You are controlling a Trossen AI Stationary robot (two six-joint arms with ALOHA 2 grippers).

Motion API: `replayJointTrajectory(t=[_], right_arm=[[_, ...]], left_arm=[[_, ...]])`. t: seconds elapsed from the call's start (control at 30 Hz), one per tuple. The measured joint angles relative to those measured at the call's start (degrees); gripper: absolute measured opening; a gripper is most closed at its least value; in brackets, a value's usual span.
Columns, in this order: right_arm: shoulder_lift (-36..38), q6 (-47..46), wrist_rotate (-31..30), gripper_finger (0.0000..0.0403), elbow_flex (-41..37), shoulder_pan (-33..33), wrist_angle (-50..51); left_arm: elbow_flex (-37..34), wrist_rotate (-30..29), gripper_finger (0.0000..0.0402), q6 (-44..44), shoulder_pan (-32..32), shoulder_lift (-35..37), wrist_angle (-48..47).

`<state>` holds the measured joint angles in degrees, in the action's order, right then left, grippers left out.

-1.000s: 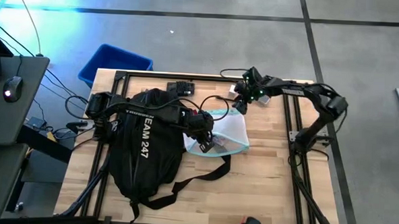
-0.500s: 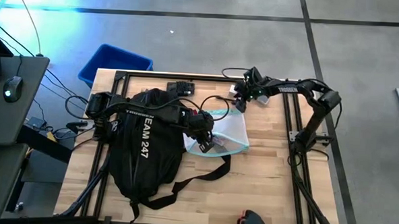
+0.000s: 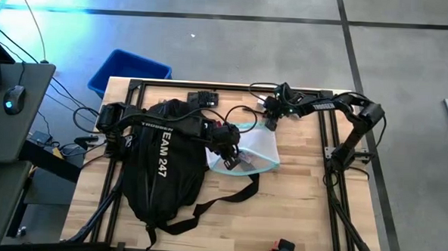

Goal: Unpack backpack
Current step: Put the black pen into the transparent zip bag

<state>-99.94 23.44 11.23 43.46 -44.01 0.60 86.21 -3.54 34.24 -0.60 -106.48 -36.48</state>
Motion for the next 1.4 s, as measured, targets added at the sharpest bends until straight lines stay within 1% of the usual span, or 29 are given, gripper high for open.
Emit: replayJointTrajectory(t=[0.07, 0.17, 0.27, 0.43, 0.63, 0.87, 1.03, 1.13, 1.27, 1.33, 1.4], right_arm=[[0.0, -0.3, -0.3, 0.0049, 0.1, 0.0, 0.5], [-0.1, -0.4, -0.1, 0.0021, 1.5, 0.0, 4.4], [0.0, -0.7, 2.3, 0.0007, 1.9, 0.1, 7.7], [0.2, -5.7, 2.2, 0.0004, 1.9, 2.3, 12.1], [2.9, -14.8, 3.3, 0.0002, 1.3, 5.9, 12.8], [12.0, -20.0, 2.2, 0.0004, -1.1, 7.6, 12.5], [19.7, -20.9, 1.6, 0.0004, -1.3, 8.6, 13.7], [22.6, -20.9, 1.4, 0.0002, -1.3, 8.9, 15.4], [21.7, -20.4, 1.6, 0.0001, -1.3, 7.4, 14.1], [19.3, -19.1, 3.6, 0.0005, -1.3, 5.1, 11.4], [16.2, -17.0, 7.2, 0.0021, -1.3, 2.8, 9.0]], left_arm=[[0.0, 0.0, 0.0000, 0.0, 0.0, 0.0, 0.1], [0.0, 0.6, 0.0000, 0.0, 0.0, 0.0, 0.2], [0.0, 0.9, 0.0000, -0.5, 0.0, 0.0, 0.2], [0.0, 1.0, 0.0000, -1.4, 0.0, 0.0, 0.3], [0.0, 1.1, 0.0000, -1.5, 0.0, 0.0, 0.3], [0.0, 0.5, 0.0000, -1.4, 0.0, 0.0, 0.4], [0.0, 0.0, 0.0000, -1.5, 0.0, 0.0, 0.5], [0.0, 0.0, 0.0000, -1.5, 0.3, 0.0, 0.5], [0.0, 0.0, 0.0000, -1.9, 0.3, 0.0, 0.6], [0.0, 0.1, 0.0000, -1.9, 0.3, 0.0, 0.6], [0.0, 0.2, 0.0000, -1.9, 0.3, 0.0, 0.5]])
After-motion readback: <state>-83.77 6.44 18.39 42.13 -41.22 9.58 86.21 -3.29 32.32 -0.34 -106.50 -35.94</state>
